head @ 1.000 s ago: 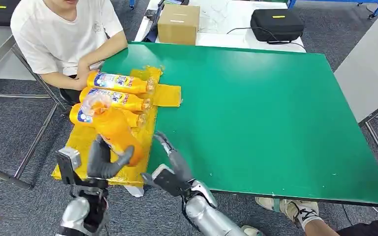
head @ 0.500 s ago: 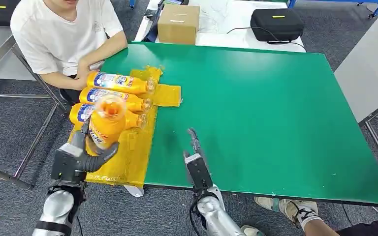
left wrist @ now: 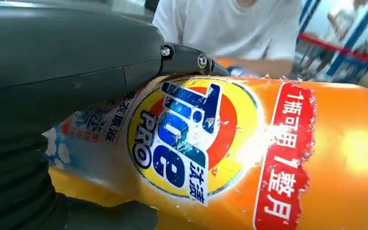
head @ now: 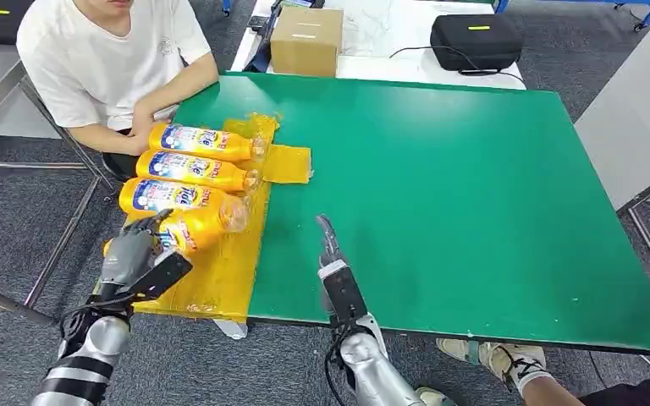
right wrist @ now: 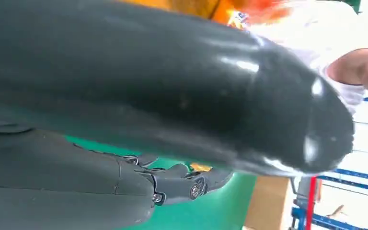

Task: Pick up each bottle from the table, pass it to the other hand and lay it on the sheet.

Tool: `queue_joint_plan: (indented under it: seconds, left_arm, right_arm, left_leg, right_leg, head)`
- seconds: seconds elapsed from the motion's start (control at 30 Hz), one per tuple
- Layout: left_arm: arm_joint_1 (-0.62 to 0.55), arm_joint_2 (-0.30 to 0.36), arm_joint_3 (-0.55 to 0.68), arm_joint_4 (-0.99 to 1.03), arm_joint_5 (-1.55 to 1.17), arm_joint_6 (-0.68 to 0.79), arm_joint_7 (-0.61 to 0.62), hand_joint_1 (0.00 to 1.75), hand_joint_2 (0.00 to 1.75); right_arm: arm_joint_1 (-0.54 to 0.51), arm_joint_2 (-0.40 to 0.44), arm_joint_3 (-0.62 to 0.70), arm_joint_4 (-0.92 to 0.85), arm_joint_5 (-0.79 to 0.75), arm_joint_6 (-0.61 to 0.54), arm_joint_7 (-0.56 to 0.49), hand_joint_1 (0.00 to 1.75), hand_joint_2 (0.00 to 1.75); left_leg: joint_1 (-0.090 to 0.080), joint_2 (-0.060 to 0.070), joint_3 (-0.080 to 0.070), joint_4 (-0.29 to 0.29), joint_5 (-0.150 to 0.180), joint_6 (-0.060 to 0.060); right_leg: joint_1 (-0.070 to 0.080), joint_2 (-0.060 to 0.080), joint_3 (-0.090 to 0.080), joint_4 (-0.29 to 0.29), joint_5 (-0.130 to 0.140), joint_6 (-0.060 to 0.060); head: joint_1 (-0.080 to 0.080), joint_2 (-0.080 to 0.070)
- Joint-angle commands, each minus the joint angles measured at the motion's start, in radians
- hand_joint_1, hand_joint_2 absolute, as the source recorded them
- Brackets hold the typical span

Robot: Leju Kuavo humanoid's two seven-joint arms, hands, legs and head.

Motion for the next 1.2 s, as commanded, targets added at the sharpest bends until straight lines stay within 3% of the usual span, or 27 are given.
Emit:
queue_joint_plan:
  seconds: [0.03,0.5,0.53,0.57,1.0,1.2]
  left_arm:
    - [-0.145,0.043,-0.108,0.298,-0.173,-0.101,0.091,1.75,1.75]
    - [-0.209,0.07,-0.169,0.412,-0.261,-0.123,0.119,1.75,1.75]
    - [-0.184,0.075,-0.207,0.386,-0.249,-0.169,0.094,0.17,1.75]
    - [-0.172,0.077,-0.221,0.37,-0.251,-0.178,0.096,0.03,1.75]
    - [-0.166,0.072,-0.231,0.377,-0.242,-0.195,0.092,0.0,1.75]
    - [-0.128,0.084,-0.168,0.255,0.008,-0.292,0.009,0.0,1.75]
  right_arm:
    - [0.055,0.002,0.031,-0.096,0.001,0.043,0.016,0.0,0.0]
    - [0.073,0.006,0.066,-0.143,0.009,0.074,0.016,0.0,0.0]
    - [0.073,0.006,0.054,-0.131,-0.007,0.075,0.021,0.0,0.0]
    - [0.07,0.006,0.052,-0.124,-0.009,0.085,0.02,0.0,0.0]
    - [0.068,0.007,0.053,-0.122,-0.008,0.09,0.019,0.0,0.0]
    - [0.054,0.007,0.043,-0.087,-0.022,0.093,0.003,0.0,0.0]
  left_leg:
    - [0.001,-0.003,0.002,-0.001,0.0,-0.001]
    - [0.002,-0.003,0.006,-0.002,0.0,-0.003]
    - [0.001,-0.002,0.007,-0.002,0.001,-0.005]
    - [0.001,-0.002,0.008,-0.002,0.001,-0.005]
    - [0.0,-0.002,0.012,-0.003,0.002,-0.006]
    - [0.001,-0.001,0.012,-0.003,0.002,-0.006]
  right_leg:
    - [0.001,-0.003,0.003,-0.001,-0.001,-0.002]
    - [0.002,-0.002,0.007,-0.001,-0.001,-0.003]
    - [0.001,-0.001,0.006,0.002,-0.002,-0.003]
    - [0.001,0.0,0.007,0.001,-0.001,-0.003]
    - [0.0,0.001,0.011,0.002,-0.001,-0.003]
    - [0.001,0.002,0.011,0.002,-0.001,-0.003]
  head:
    - [0.0,0.0]
    - [0.0,0.0]
    - [0.0,0.0]
    - [0.0,0.0]
    - [0.0,0.0]
    - [0.0,0.0]
